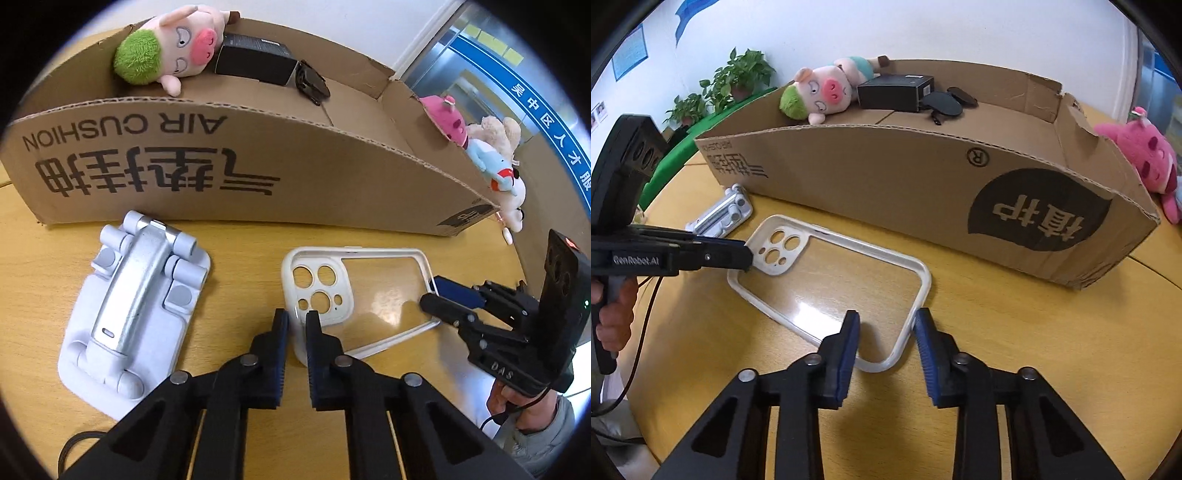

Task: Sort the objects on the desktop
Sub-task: 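Lift the phone case with both grippers and lower it into the box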

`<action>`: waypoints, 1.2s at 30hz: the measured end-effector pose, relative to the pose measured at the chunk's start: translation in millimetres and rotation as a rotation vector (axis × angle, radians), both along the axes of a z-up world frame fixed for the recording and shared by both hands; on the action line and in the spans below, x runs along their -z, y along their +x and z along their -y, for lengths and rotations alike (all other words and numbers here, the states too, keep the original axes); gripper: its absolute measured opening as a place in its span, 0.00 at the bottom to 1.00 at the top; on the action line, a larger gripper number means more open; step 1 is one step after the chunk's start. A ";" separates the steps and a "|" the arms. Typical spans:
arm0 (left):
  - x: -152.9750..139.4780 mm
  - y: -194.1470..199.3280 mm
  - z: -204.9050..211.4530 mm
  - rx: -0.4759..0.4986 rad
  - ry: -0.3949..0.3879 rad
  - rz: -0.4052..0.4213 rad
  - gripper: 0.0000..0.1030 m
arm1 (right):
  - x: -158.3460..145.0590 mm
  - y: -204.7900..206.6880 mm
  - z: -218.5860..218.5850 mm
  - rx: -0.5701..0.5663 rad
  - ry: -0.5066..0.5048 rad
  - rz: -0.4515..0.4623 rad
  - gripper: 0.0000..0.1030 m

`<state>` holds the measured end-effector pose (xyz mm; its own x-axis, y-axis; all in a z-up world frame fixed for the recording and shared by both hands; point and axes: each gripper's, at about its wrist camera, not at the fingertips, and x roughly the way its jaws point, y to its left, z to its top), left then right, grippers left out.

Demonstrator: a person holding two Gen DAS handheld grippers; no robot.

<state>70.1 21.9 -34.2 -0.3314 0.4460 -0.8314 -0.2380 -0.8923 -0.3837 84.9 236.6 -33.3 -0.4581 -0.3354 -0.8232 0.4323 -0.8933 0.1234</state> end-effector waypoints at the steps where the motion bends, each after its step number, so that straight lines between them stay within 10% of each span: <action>1: -3.6 1.0 0.2 0.001 0.008 -0.007 0.08 | 0.0 -0.3 -3.2 0.012 -0.012 0.007 0.17; 11: -127.8 -5.1 -12.7 0.047 0.076 -0.330 0.08 | -112.0 18.6 -32.2 0.103 -0.107 -0.296 0.15; 19: -186.5 -52.1 28.9 -0.063 -0.052 -0.473 0.08 | -172.7 -52.7 13.9 0.006 -0.141 -0.390 0.16; 25: -167.2 -106.6 76.7 -0.124 -0.156 -0.373 0.08 | -162.4 -124.4 78.0 -0.121 -0.147 -0.262 0.16; 36: -75.5 -167.8 88.9 -0.082 -0.360 -0.090 0.08 | -28.9 -188.0 138.0 -0.208 -0.089 0.234 0.17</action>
<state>-97.7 -67.0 41.4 -0.4327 0.0995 -0.8960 -0.1791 -0.9836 -0.0227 -103.1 98.6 -4.4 -0.1743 -0.4777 -0.8611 0.5550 -0.7700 0.3148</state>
